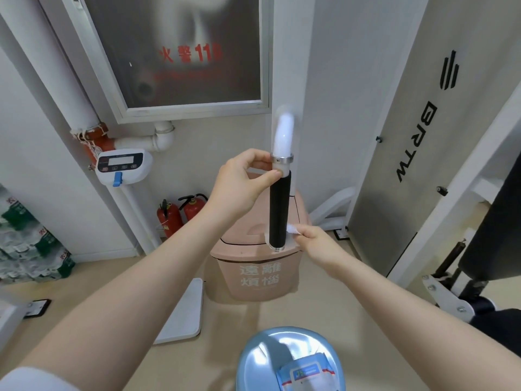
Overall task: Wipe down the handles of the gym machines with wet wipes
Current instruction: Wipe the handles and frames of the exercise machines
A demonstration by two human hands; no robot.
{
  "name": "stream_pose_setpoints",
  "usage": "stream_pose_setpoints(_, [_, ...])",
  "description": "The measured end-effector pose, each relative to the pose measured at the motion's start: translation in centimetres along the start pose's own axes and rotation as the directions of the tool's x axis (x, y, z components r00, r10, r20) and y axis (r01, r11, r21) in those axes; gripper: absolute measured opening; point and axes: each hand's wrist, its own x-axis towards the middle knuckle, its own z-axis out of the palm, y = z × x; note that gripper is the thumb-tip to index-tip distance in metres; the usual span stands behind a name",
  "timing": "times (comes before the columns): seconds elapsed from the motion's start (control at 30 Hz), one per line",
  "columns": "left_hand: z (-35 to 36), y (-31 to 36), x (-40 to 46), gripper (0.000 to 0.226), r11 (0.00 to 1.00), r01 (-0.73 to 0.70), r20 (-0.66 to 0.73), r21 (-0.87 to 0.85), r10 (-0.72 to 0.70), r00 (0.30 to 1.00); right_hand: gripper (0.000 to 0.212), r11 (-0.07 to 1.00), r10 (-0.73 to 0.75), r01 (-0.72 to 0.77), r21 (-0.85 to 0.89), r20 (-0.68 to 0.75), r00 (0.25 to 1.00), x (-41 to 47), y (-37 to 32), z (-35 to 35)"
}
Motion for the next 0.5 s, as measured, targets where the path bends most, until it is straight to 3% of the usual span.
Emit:
stream_pose_setpoints(0.13, [0.1,0.0,0.1,0.017,1.000,-0.017,0.026,-0.016,0.017,1.000,0.043,0.904,-0.213,0.231,0.358,-0.089,0.973,0.2,-3.5,-0.9])
stream_pose_setpoints(0.2, [0.2,0.1,0.2,0.017,1.000,-0.027,0.031,-0.010,0.028,0.999,0.042,0.934,-0.179,0.193,0.302,-0.073,0.981,-0.2,-2.6,-0.3])
stream_pose_setpoints(0.27, [0.2,0.2,0.1,0.016,0.999,-0.032,0.033,-0.010,0.032,0.999,0.042,0.982,-0.047,0.055,0.183,-0.047,0.998,-0.9,-0.8,0.8])
stream_pose_setpoints(0.33, [0.2,0.2,0.2,0.016,0.999,-0.032,0.038,-0.021,0.033,0.999,0.039,0.981,-0.001,0.010,0.192,-0.051,0.999,-1.0,-1.0,1.1])
stream_pose_setpoints(0.43, [0.2,0.3,0.3,0.016,0.998,-0.027,0.049,-0.053,0.030,0.998,0.036,0.871,-0.171,0.217,0.441,-0.141,0.975,0.0,-5.2,-1.1])
stream_pose_setpoints(0.5, [0.2,0.2,0.3,0.017,0.998,-0.037,0.047,-0.058,0.039,0.998,0.039,0.822,-0.262,0.319,0.471,-0.184,0.947,0.2,-7.8,-2.4])
